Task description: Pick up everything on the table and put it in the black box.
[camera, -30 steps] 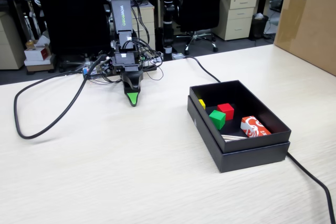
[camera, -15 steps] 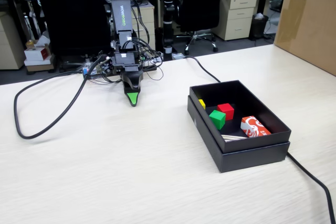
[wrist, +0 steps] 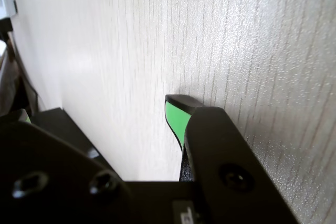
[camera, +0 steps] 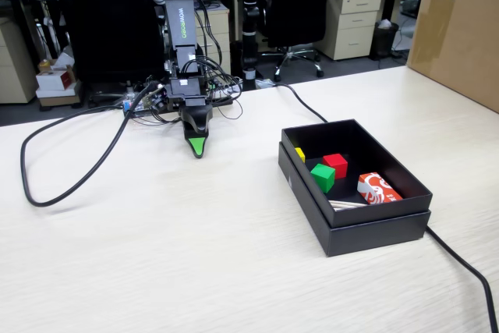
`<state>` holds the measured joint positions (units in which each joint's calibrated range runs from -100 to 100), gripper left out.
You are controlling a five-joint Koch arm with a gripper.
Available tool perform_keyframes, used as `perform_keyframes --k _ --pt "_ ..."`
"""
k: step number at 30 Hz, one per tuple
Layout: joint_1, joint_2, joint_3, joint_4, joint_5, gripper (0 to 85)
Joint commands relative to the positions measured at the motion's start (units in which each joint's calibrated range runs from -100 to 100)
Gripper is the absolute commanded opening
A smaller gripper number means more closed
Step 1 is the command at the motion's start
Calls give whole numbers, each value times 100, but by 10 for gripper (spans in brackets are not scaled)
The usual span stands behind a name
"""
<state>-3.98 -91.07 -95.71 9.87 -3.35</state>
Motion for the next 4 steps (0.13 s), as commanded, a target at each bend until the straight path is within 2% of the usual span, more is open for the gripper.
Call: perform_keyframes --k 1,4 --pt "0 2 -85 -58 -20 500" --pt "0 2 -85 -58 -20 500"
